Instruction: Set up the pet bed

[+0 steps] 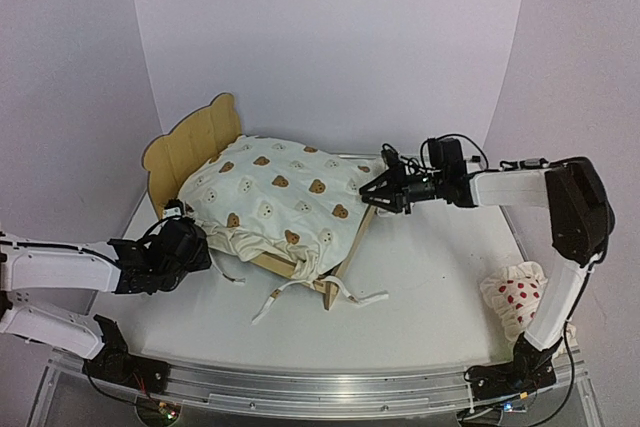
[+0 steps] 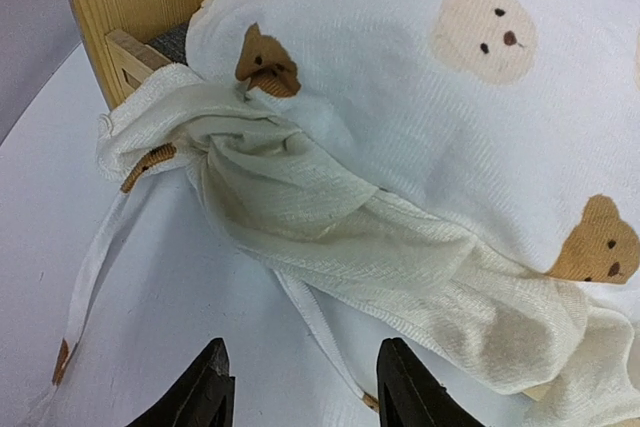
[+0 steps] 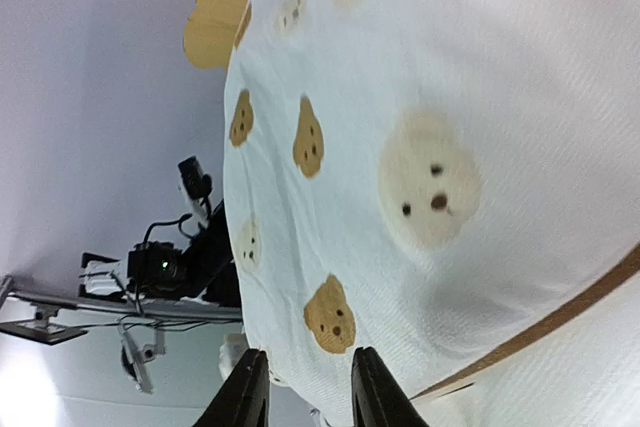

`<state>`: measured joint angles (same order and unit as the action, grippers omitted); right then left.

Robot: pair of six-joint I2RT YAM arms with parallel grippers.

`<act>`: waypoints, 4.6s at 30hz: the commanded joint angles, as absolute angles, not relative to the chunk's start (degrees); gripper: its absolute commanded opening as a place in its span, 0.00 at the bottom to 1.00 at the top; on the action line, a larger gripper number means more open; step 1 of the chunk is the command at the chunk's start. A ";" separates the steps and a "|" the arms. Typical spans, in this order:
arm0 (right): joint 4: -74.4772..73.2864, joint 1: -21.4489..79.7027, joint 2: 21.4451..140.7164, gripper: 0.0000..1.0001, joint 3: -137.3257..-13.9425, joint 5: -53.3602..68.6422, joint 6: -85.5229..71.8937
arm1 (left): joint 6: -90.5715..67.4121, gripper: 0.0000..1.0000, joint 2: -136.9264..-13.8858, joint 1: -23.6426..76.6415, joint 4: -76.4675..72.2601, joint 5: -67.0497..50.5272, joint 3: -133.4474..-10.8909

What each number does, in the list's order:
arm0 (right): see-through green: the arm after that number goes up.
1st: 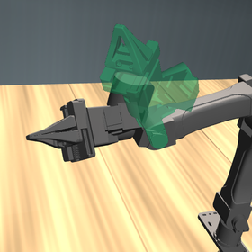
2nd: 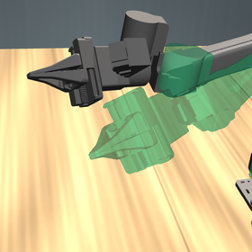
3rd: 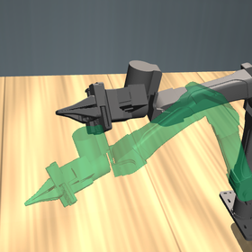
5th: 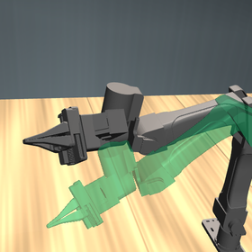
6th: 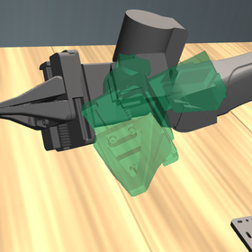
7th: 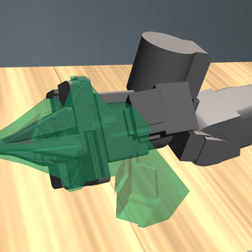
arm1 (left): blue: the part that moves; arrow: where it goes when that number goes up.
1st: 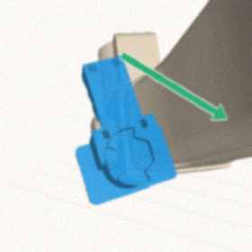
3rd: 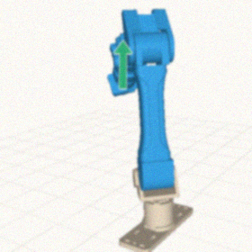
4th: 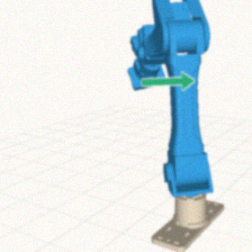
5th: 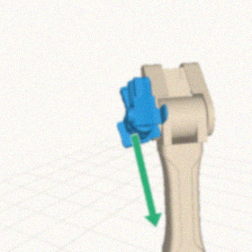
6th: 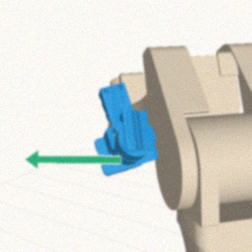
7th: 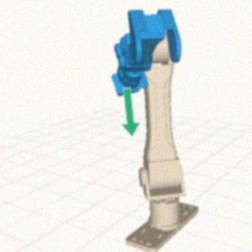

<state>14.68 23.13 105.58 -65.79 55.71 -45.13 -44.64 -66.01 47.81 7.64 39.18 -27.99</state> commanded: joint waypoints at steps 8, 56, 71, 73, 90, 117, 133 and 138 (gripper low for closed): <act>-17.88 13.32 114.04 0.66 -94.78 31.42 -34.97 | -45.21 0.60 -66.16 47.49 6.86 38.91 -28.59; 2.27 50.98 96.23 0.54 -54.61 29.88 -36.29 | -19.97 0.61 -90.04 29.53 -24.44 -12.85 -34.00; -3.60 64.11 95.60 0.54 -56.81 18.96 -33.21 | -6.82 0.57 -105.02 32.75 -12.30 -25.13 -53.86; -3.60 65.56 95.96 0.54 -57.02 18.09 -33.11 | -4.84 0.58 -106.89 34.37 -9.91 -24.77 -56.66; -47.51 63.85 75.06 0.87 -60.59 -27.77 -15.28 | -4.24 0.72 -109.43 30.31 7.91 7.36 -70.96; -54.80 20.76 105.81 0.98 -118.80 -4.65 16.63 | -44.44 0.39 -79.55 51.03 56.27 20.12 -63.93; -57.36 10.51 124.24 0.95 -132.38 10.49 19.02 | -48.73 0.16 -80.79 66.37 50.97 10.03 -56.51; -57.27 9.38 123.81 0.78 -130.20 15.63 19.89 | -46.63 0.20 -81.59 65.99 45.57 11.56 -54.47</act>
